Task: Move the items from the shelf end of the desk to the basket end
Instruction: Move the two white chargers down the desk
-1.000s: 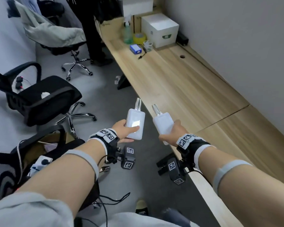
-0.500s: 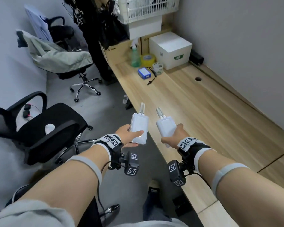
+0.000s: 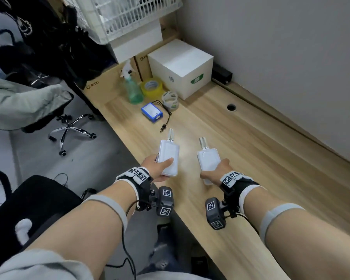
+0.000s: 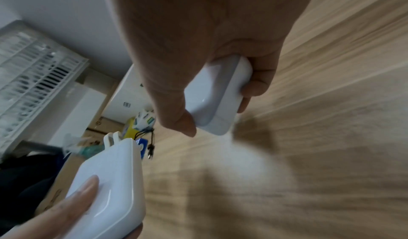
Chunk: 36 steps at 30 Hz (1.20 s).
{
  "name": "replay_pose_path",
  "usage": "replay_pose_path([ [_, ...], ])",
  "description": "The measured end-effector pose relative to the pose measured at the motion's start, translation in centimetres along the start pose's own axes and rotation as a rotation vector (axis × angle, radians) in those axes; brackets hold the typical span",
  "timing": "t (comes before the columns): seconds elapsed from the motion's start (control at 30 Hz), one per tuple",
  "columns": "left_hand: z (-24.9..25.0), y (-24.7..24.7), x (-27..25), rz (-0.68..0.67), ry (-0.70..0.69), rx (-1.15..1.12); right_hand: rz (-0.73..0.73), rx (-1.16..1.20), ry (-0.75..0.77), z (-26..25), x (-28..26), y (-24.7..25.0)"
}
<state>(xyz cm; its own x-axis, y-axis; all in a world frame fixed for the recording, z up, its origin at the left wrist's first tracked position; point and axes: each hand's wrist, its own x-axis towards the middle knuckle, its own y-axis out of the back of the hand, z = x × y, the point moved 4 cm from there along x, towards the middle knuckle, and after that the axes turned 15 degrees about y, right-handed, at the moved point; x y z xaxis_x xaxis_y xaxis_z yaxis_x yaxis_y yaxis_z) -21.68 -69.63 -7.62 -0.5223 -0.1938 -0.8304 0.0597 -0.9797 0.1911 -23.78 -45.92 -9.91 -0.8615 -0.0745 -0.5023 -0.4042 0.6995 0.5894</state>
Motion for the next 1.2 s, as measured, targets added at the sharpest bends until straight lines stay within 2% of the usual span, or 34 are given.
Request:
replay_pose_path([
  [0.2,6.4,-1.9,9.8,-0.052,0.005,0.189,0.067,0.062,-0.166,-0.5,6.6,0.9],
  [0.3,10.0,-3.2,15.6,-0.051,-0.035,0.33,0.106,0.078,-0.236,-1.2,10.3,1.4],
  [0.53,18.2,-6.2,22.2,-0.149,-0.066,0.382,0.209,0.152,-0.377,-2.7,17.5,2.1],
  [0.77,24.7,-7.9,24.4,-0.129,-0.186,0.429,0.433,0.383,-0.379,-4.7,23.4,3.3],
  [0.97,26.9,-8.4,24.2,-0.188,-0.224,0.303,0.544,0.447,-0.334,-5.9,26.0,6.3],
  [1.07,26.9,-8.3,23.7,-0.168,-0.227,0.268,0.605,0.532,-0.283,-6.0,25.5,6.8],
  [1.2,25.4,-8.8,21.8,-0.175,-0.191,0.241,0.616,0.563,-0.228,-5.8,22.3,7.0],
])
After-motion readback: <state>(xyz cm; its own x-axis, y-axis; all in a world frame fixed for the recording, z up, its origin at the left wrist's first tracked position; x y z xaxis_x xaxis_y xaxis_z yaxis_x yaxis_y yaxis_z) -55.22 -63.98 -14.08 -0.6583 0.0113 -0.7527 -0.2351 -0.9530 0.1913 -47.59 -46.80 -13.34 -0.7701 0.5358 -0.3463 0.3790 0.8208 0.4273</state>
